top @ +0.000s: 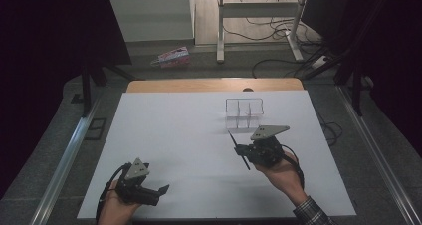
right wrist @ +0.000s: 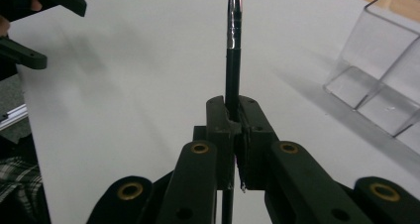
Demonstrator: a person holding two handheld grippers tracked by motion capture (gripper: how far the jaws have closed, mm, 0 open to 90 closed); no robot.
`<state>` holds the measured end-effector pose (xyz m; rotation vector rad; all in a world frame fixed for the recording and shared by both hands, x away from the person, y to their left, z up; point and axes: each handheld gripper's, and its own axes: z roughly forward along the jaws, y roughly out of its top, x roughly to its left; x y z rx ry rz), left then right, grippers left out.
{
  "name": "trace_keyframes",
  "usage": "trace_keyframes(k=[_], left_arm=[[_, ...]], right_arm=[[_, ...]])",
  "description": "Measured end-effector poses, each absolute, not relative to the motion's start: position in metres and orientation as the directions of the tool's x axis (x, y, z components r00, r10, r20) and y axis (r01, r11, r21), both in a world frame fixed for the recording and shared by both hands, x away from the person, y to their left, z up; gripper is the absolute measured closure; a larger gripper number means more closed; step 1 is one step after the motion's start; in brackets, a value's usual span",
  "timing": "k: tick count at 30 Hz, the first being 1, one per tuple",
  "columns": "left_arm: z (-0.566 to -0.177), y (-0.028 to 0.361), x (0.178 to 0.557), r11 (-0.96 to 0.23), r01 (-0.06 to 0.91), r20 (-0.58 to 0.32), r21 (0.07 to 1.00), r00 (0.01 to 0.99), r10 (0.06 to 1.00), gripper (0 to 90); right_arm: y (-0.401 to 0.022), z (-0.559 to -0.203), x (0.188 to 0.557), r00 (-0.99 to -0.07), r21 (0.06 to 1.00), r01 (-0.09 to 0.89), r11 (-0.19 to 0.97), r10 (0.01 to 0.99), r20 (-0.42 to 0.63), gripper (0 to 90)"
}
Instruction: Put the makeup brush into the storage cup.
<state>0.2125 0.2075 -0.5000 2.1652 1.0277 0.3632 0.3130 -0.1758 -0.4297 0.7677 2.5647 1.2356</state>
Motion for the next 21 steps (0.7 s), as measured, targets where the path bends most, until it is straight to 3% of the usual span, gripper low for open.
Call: trace_keyframes(k=[21], left_arm=[[-0.502,0.212,0.205,-0.43,0.574,-0.057,0.697,0.642,0.765,0.3]], right_arm=[[-0.18,-0.412,0.353,-0.814,0.81,0.375,0.451,0.578,0.055,85.3]])
